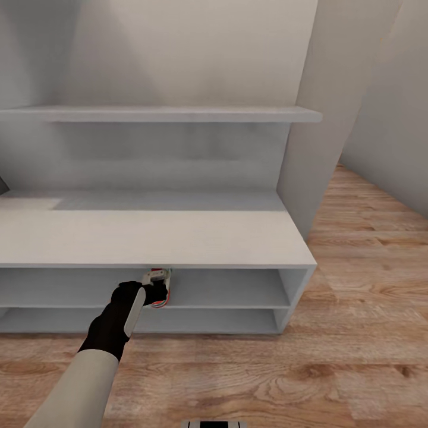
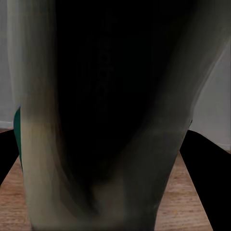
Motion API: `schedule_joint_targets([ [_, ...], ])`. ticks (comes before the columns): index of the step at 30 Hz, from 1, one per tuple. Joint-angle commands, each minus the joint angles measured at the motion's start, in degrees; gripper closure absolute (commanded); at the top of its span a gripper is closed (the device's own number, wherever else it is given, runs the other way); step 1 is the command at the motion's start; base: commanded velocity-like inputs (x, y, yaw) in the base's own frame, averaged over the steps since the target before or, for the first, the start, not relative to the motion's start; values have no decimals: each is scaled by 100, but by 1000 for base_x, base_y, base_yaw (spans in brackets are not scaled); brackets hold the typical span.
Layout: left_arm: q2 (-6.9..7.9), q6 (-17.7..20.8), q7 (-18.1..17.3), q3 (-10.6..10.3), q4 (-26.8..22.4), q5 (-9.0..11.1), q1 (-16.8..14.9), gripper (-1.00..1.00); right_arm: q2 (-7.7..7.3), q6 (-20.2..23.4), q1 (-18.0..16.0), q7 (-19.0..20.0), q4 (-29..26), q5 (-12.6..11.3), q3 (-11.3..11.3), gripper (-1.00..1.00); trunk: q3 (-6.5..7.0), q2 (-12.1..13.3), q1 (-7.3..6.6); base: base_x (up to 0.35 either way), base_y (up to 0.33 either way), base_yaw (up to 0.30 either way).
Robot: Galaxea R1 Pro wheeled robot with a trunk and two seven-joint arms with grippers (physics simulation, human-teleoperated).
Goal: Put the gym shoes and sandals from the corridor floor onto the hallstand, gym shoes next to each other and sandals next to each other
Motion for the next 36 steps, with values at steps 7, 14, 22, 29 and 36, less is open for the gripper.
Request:
schedule_joint_targets([
  [7,-5,26,49,10,-6,65,-3,100,0,32,-5,-21,-6,-6,-3,100,-5,-2,-1,77,1,0],
  [14,-5,22,49,16,-6,59,-3,100,-1,32,-6,-21,-6,-6,-2,100,-5,-2,-1,150,0,0],
  [22,-5,23,49,14,-6,58,-3,100,0,32,-4,-18,-6,-6,-2,100,-5,-2,-1,10,0,0],
  [29,0,22,49,19,-6,59,-3,100,0,32,-4,-20,-6,-6,-3,100,-5,-2,-1,0,0,0],
  [36,4,22,49,19,-6,59,-3,-100,0,32,-4,-16,-6,-6,-2,100,-5,-2,-1,0,0,0],
])
